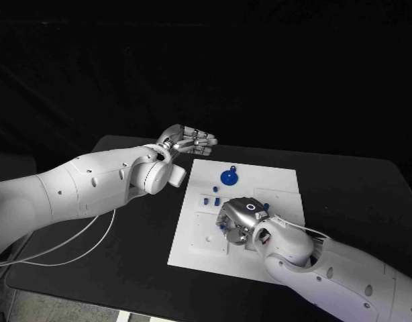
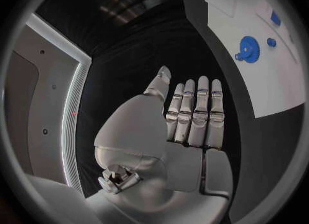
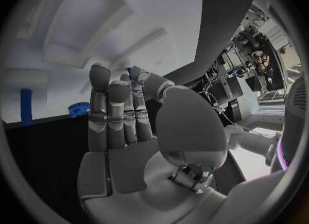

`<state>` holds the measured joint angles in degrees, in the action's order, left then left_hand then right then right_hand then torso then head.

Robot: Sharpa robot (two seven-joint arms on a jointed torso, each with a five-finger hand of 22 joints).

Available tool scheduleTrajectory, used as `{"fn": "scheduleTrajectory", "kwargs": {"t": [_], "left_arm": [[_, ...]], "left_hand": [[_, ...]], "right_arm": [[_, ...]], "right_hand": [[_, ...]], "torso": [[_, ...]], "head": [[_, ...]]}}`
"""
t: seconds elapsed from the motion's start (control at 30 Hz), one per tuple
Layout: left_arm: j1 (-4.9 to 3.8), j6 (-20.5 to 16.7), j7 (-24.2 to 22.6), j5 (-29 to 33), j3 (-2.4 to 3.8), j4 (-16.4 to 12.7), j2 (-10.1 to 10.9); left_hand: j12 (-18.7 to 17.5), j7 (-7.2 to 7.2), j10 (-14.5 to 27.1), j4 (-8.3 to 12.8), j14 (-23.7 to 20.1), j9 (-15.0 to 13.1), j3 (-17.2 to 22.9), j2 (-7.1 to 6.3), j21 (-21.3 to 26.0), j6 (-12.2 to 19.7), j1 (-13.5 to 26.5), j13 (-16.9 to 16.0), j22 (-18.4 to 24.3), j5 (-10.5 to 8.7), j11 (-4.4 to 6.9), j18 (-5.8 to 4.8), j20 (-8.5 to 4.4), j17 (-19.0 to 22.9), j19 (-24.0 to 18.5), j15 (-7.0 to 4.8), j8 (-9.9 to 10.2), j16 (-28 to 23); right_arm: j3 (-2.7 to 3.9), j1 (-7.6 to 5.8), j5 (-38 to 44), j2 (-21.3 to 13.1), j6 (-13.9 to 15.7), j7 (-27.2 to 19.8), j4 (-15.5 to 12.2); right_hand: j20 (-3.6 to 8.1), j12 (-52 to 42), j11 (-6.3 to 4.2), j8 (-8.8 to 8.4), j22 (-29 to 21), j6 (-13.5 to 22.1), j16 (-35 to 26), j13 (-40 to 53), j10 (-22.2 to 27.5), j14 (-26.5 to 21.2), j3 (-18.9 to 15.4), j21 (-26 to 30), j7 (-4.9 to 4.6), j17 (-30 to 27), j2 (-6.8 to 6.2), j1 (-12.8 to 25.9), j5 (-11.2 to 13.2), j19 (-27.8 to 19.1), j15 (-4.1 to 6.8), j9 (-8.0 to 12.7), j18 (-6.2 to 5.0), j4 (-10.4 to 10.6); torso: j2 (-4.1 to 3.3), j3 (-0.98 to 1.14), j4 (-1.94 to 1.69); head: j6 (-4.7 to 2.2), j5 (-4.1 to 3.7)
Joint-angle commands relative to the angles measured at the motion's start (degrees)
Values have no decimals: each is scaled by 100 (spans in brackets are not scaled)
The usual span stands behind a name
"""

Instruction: Assemble the parts on the task board

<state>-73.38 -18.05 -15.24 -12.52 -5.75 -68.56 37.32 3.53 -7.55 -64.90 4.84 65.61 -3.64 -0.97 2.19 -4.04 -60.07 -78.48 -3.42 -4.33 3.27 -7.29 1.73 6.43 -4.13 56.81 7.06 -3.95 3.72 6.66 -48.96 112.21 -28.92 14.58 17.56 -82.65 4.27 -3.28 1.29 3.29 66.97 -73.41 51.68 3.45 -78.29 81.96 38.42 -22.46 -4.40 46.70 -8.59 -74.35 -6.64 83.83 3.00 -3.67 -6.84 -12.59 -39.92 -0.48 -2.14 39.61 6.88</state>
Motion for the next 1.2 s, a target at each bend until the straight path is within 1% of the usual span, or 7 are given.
{"fn": "scheduleTrajectory", "kwargs": {"t": [0.03, 0.27, 0.37, 0.97, 1.13, 1.17, 1.2], "left_arm": [[-6, 96, -25, 34, 6, -17, -15], [-7, 132, -3, 34, 6, -21, -19], [-7, 141, 0, 34, 6, -22, -16], [-7, 214, 13, 34, 7, -21, 0], [-7, 217, 14, 34, 7, -19, 17], [-7, 219, 14, 34, 7, -20, 22], [-7, 223, 16, 34, 7, -23, 30]], "left_hand": [[-9, -26, 47, 1, 9, 3, -26, 27, -25, 19, 16, -5, 5, -30, -5, -34, -22, -4, -6, 1, -6, -12], [-9, -30, 57, -3, 0, 3, -39, 23, -24, 25, 14, -5, 5, -31, -9, -34, -20, -3, -7, 5, -5, -13], [-9, -30, 61, 1, -1, 3, -36, 28, -24, 28, 3, -5, 5, -31, -10, -33, -19, -4, -8, 4, -5, -11], [-9, -29, 57, 31, 3, 2, -29, 51, -23, 23, -51, -4, 6, -37, -6, -34, -22, -1, -9, 1, -5, -12], [-9, -29, 57, 31, 3, 2, -29, 51, -23, 23, -51, -4, 6, -37, -6, -34, -22, -1, -9, 1, -5, -12], [-9, -29, 57, 31, 3, 2, -29, 51, -23, 23, -51, -4, 6, -37, -6, -34, -22, -1, -9, 1, -5, -12], [-9, -29, 57, 31, 3, 2, -29, 51, -23, 23, -51, -4, 6, -37, -6, -34, -22, -1, -9, 1, -5, -12]], "right_arm": [[-39, 27, 83, 25, -187, 44, 26], [-79, 26, -95, 49, -27, 2, 88], [-88, 26, -155, 42, 13, -21, 97], [-86, 25, -509, -179, 244, -225, -91], [32, 24, -628, -363, 352, -263, -325], [82, 23, -657, -406, 368, -274, -381], [196, 23, -692, -471, 391, -291, -469]], "right_hand": [[29, -9, 19, 30, -6, -15, -43, 4, 1, -27, 26, 65, 8, 0, 45, 0, 24, 210, 25, -3, -100, -1], [-91, -7, 217, 22, -61, 683, -40, -6, 641, -9, 64, 178, -181, -27, -26, 17, -38, 229, -134, 13, -135, 67], [-142, -6, 275, 26, -109, 736, -47, -8, 858, -11, 41, 217, -200, -53, -101, 56, -45, 237, -170, 9, -201, 119], [-255, -3, 419, 26, -472, 1006, -34, -15, 1465, -26, -232, 187, -154, -238, -305, 1, -202, 248, -251, 11, -374, 210], [-253, -3, 409, 26, -541, 1013, -23, -15, 1419, -27, -275, 154, -163, -258, -316, -9, -214, 247, -244, 11, -376, 218], [-250, -2, 398, 27, -550, 1007, -22, -15, 1375, -27, -272, 148, -166, -259, -319, -1, -213, 246, -238, 11, -372, 224], [-247, -1, 386, 26, -561, 1003, -21, -15, 1320, -28, -259, 144, -173, -263, -323, 10, -223, 240, -234, 11, -362, 235]], "torso": [[1, -3, -2], [-1, -3, -4], [1, -3, -1], [5, 6, 1], [6, 7, 8], [4, 7, 7], [2, 6, 8]], "head": [[-5, -2], [-5, -12], [-10, -16], [-43, -33], [-67, -59], [-79, -72], [-107, -89]]}}
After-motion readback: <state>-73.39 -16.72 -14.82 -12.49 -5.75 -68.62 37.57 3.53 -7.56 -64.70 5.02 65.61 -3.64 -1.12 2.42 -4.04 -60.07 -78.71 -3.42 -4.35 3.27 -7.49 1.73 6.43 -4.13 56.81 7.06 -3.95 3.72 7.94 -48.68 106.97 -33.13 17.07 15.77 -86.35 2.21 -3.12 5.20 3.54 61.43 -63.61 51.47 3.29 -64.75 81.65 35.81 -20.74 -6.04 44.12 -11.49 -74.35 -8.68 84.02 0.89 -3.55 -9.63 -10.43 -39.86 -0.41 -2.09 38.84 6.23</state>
